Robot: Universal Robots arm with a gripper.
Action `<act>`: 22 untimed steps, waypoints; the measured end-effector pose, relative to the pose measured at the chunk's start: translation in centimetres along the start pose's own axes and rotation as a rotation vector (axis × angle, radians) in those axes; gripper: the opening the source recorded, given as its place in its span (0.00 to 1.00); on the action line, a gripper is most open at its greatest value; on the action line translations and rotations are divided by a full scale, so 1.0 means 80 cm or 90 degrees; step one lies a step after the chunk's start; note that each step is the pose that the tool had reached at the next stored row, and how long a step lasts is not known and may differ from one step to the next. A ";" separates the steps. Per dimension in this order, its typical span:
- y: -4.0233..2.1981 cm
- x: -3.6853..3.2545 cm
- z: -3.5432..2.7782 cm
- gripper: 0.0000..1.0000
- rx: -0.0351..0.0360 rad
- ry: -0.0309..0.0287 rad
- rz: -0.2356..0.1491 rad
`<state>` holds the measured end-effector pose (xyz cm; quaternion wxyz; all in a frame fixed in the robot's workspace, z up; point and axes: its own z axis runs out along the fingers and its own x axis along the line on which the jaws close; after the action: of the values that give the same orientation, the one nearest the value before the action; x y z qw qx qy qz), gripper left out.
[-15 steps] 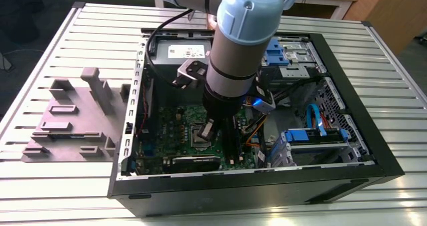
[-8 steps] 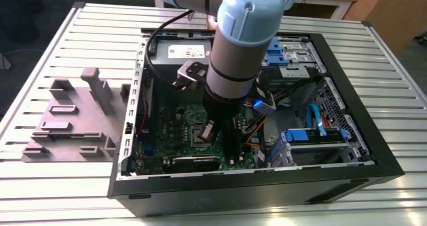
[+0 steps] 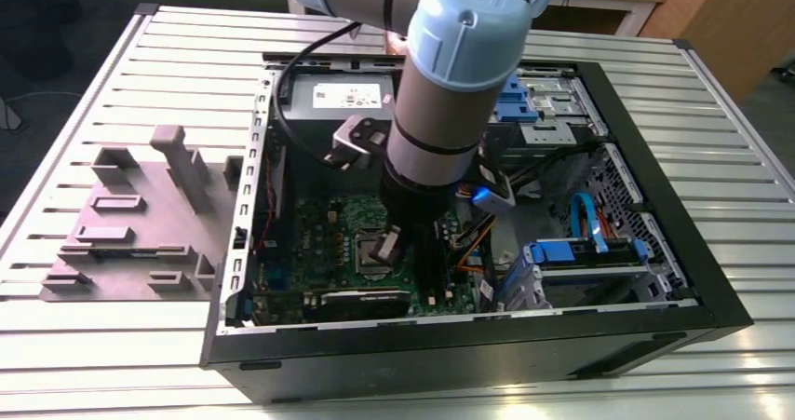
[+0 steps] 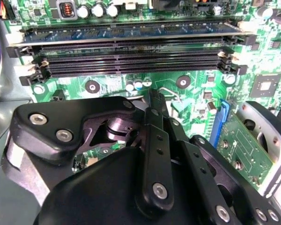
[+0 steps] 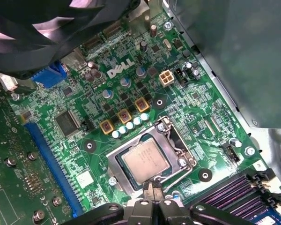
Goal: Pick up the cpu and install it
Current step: 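Install the first cpu locking lever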
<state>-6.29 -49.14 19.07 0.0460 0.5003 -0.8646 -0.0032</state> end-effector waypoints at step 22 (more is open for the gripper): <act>-0.0065 0.0008 0.0056 0.10 -0.0006 -0.0016 0.000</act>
<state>-5.91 -49.47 18.61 0.0452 0.5005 -0.8646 -0.0042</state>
